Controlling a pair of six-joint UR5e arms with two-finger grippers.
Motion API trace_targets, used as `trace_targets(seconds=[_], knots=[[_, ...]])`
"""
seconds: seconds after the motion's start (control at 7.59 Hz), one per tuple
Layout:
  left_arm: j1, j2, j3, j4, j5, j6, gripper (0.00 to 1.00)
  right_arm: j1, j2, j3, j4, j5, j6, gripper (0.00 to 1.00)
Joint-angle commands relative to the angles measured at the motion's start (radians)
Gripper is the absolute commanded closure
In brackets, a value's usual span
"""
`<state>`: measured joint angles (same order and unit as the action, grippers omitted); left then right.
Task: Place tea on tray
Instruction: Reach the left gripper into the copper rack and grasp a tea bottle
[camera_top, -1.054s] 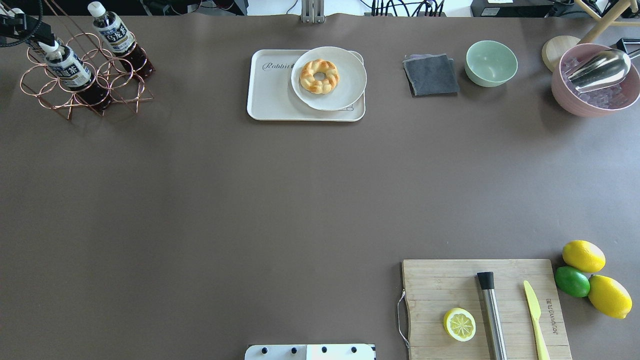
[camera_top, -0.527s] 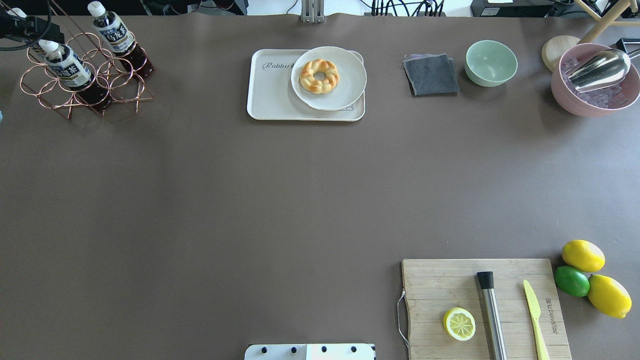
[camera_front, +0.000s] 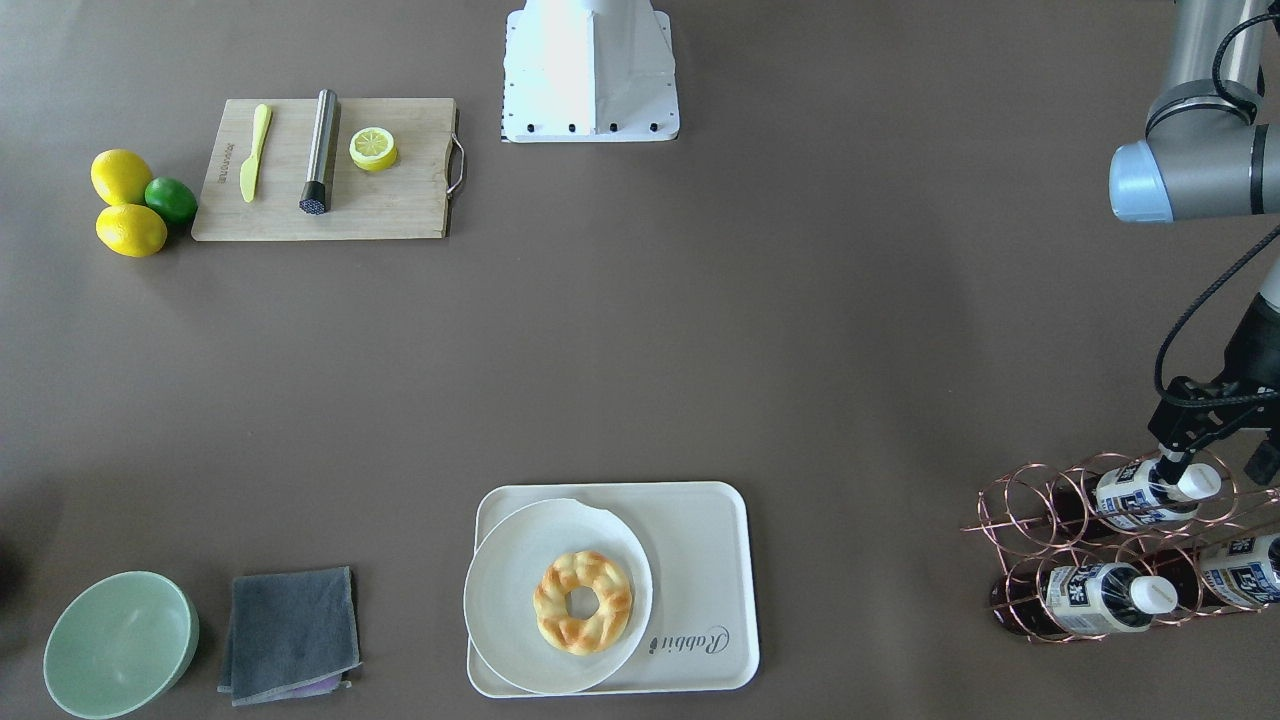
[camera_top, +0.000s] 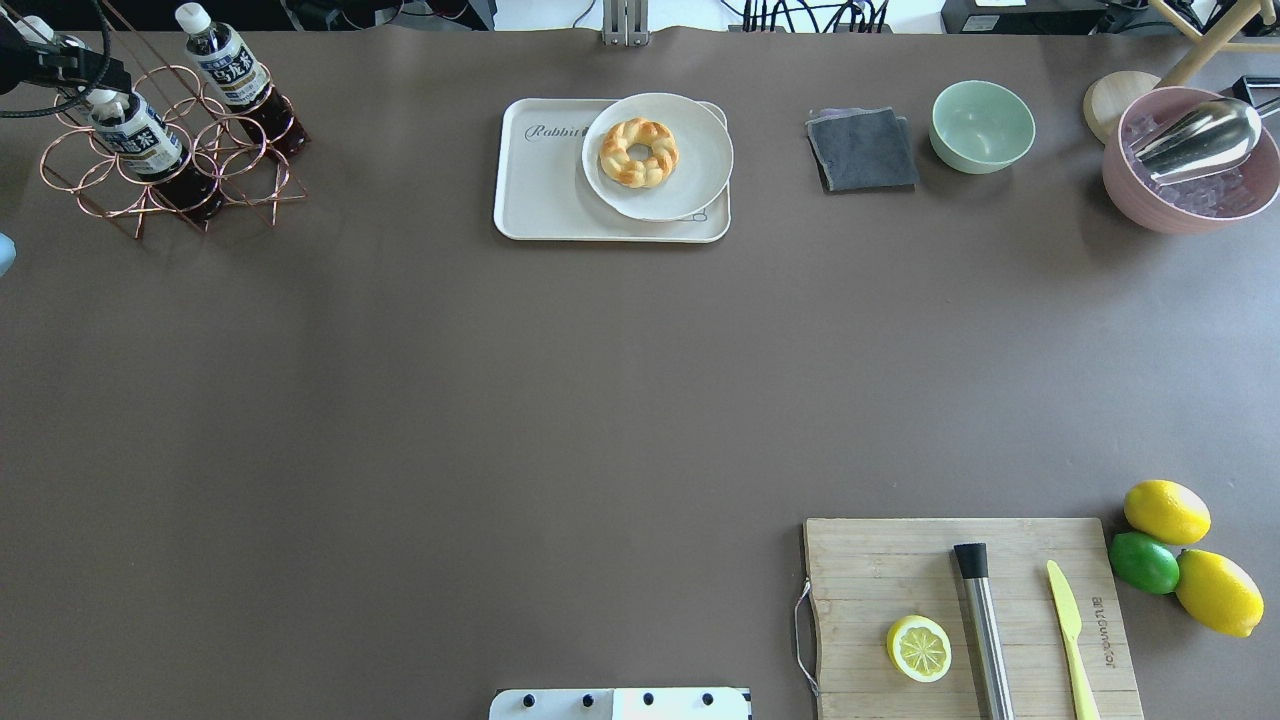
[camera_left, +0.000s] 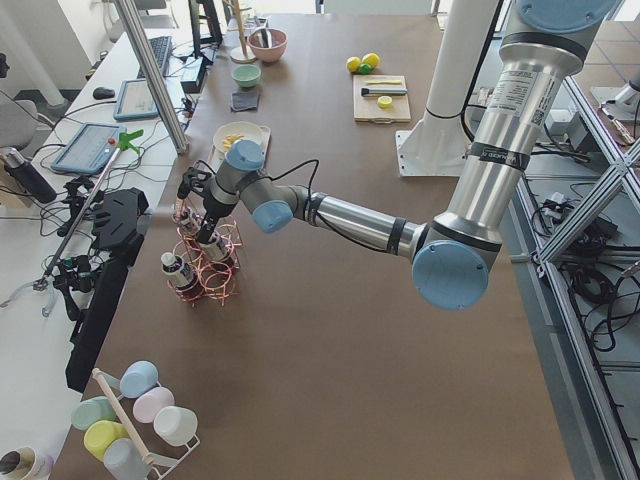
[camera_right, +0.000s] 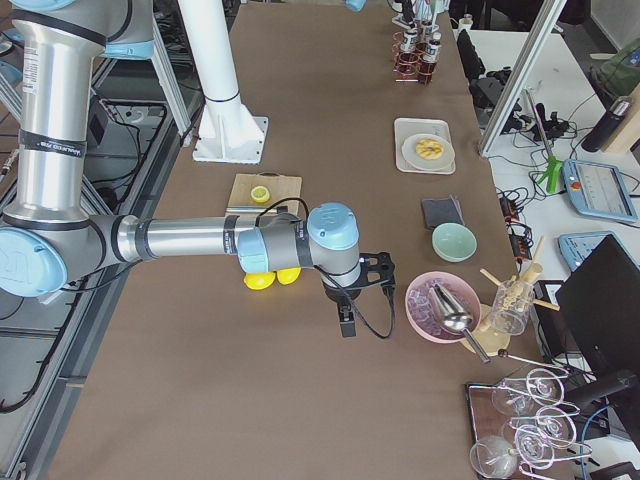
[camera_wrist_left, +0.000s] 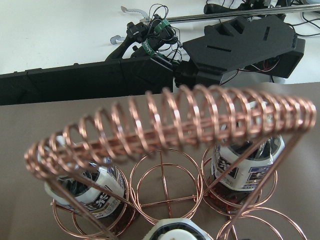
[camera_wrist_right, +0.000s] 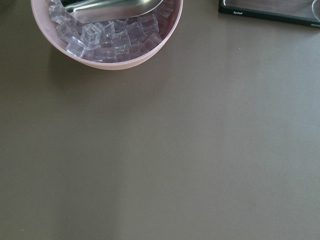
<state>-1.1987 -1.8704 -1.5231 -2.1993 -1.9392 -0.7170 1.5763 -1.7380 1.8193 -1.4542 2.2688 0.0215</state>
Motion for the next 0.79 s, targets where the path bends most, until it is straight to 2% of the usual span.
trace_targets(seconds=[0.0,0.26,0.66], knots=[[0.014,0.008,0.009,-0.029,0.005,-0.001,0.19,0.001,-0.002,0.000,0.000,0.000,0.000,0.00],[0.027,0.023,0.011,-0.060,0.005,-0.001,0.22,0.001,-0.002,0.000,0.000,0.002,0.000,0.00],[0.025,0.028,0.001,-0.062,0.005,-0.002,0.42,0.001,-0.002,0.000,0.000,0.002,0.000,0.00]])
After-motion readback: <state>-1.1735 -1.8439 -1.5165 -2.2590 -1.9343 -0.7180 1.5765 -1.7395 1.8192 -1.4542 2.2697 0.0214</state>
